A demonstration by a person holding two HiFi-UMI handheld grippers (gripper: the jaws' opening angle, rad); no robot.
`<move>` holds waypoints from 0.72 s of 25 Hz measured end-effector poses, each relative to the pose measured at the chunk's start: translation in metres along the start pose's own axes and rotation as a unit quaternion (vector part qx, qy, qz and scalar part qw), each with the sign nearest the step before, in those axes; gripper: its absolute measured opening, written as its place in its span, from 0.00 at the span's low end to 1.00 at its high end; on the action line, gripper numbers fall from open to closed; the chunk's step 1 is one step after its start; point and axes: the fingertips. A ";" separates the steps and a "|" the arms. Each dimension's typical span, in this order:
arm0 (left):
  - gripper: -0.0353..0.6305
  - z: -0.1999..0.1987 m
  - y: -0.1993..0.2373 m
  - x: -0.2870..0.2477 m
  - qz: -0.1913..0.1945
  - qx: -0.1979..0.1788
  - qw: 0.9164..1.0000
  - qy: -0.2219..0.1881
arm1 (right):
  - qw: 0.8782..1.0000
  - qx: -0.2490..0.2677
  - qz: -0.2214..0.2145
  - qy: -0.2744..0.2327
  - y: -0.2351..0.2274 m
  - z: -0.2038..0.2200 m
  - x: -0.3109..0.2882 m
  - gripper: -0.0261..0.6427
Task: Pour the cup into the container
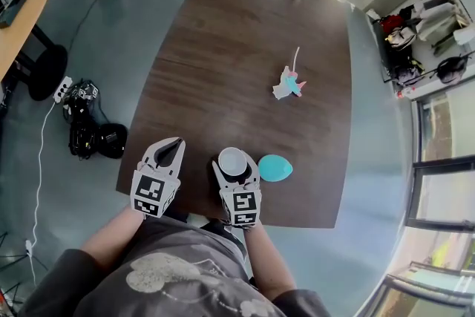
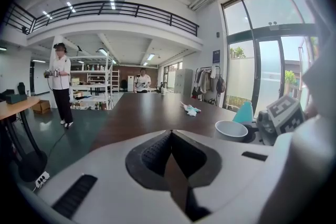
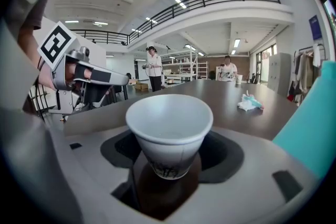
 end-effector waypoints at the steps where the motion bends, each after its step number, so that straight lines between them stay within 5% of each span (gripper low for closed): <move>1: 0.06 -0.001 0.000 -0.001 0.002 -0.002 1.000 -0.001 | 1.000 0.003 -0.003 0.003 0.000 0.001 0.000 0.48; 18: 0.06 -0.005 0.003 0.003 -0.016 0.001 1.000 -0.004 | 1.000 0.002 -0.029 0.009 0.003 0.013 -0.003 0.48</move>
Point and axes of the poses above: the fingertips, and each gripper's own axes: x backward along the fingers, y to its left, z out of its underside, and after that the axes turned 7 degrees about -x, right-handed
